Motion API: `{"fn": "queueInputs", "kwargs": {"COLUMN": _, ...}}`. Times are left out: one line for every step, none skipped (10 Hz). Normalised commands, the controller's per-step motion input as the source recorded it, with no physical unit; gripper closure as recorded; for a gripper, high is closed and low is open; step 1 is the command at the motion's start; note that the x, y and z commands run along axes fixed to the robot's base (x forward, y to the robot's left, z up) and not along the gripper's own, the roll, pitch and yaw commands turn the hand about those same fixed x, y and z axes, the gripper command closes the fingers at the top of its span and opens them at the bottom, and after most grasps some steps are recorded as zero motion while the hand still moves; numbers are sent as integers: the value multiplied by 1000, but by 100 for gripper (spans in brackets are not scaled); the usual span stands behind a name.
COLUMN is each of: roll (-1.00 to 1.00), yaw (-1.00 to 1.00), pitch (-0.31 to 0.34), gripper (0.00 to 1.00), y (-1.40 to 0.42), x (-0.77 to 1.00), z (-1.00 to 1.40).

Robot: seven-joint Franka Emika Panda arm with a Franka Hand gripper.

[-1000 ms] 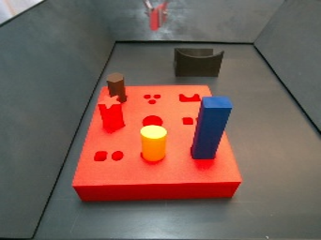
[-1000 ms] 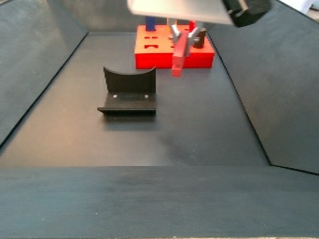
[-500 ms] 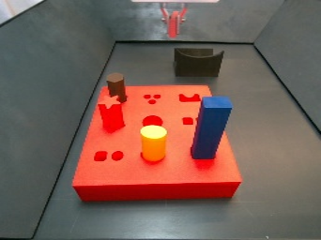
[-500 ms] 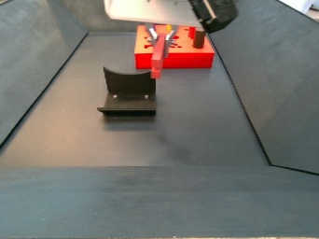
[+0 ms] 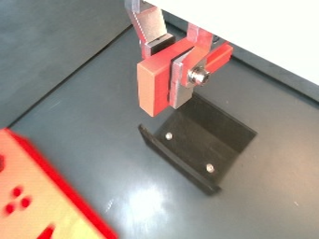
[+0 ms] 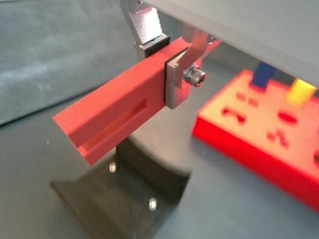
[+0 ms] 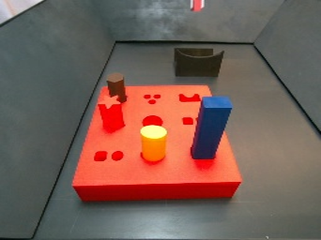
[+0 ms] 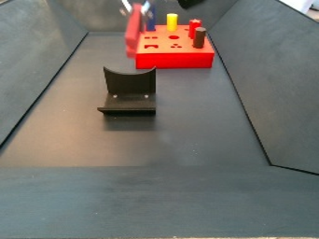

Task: Pick up the double-square object. Move up. Place the double-square object on the fixture. Regrasp the double-square object. Move to above the board. Insert the double-square object.
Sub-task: Place the double-square object on the fixture.

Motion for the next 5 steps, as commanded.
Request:
{"fn": "queueInputs", "kwargs": {"roll": -1000, "yaw": 117, "pitch": 55, "gripper": 100, "y": 52, "x": 279, "z": 43}}
{"fn": "queueInputs", "kwargs": {"roll": -1000, "yaw": 95, "pitch": 79, "gripper": 100, "y": 47, "x": 185, "z": 19}}
{"fn": "queueInputs", "kwargs": {"roll": -1000, "yaw": 70, "pitch": 112, "gripper": 100, "y": 51, "x": 96, "z": 39}}
{"fn": "queueInputs", "kwargs": {"roll": -1000, "yaw": 42, "pitch": 126, "gripper": 100, "y": 46, "x": 63, "z": 24}}
{"fn": "queueInputs", "kwargs": {"roll": -879, "yaw": 4, "pitch": 127, "gripper": 100, "y": 41, "x": 64, "z": -9}}
